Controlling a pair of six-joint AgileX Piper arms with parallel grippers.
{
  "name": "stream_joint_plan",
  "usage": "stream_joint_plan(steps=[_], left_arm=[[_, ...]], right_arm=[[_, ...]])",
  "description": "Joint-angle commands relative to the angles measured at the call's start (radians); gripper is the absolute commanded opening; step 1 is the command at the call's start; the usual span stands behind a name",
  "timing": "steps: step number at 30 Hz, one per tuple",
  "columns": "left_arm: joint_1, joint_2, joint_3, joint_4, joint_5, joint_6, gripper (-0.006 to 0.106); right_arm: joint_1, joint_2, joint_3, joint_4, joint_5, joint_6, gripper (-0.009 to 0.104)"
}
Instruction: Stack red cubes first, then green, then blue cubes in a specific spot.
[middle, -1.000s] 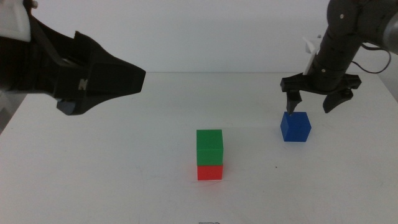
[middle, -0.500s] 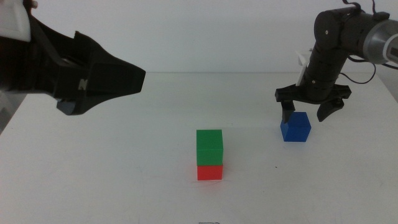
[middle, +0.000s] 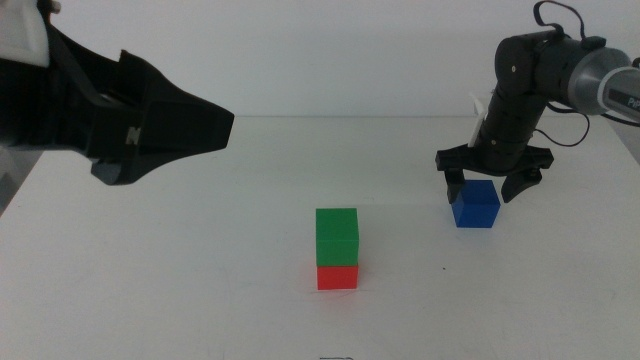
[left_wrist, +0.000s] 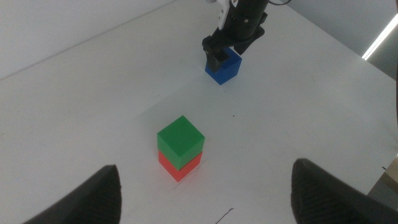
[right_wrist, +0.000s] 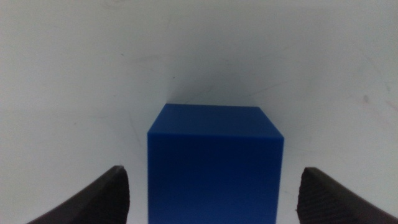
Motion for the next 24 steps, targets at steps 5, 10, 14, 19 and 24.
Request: stream_joint_plan(steps=[5, 10, 14, 19, 24], left_arm=[[0.001, -0.009, -0.027, -0.031, -0.065, 0.000, 0.094], [0.001, -0.009, -0.027, -0.031, -0.065, 0.000, 0.094], [0.001, -0.009, -0.027, -0.031, -0.065, 0.000, 0.094], [0.001, -0.009, -0.027, -0.031, -0.065, 0.000, 0.094], [0.001, -0.009, -0.027, -0.031, -0.064, 0.000, 0.094]], right_arm=[[0.001, -0.037, -0.030, -0.011, -0.020, 0.002, 0.076], [0.001, -0.020, -0.030, -0.012, -0.023, 0.010, 0.062], [0.001, -0.020, -0.030, -0.014, -0.021, 0.009, 0.035], [0.001, -0.074, -0.028, -0.019, -0.006, 0.010, -0.001], [0.024, -0.172, 0.016, -0.072, 0.020, 0.082, -0.001]])
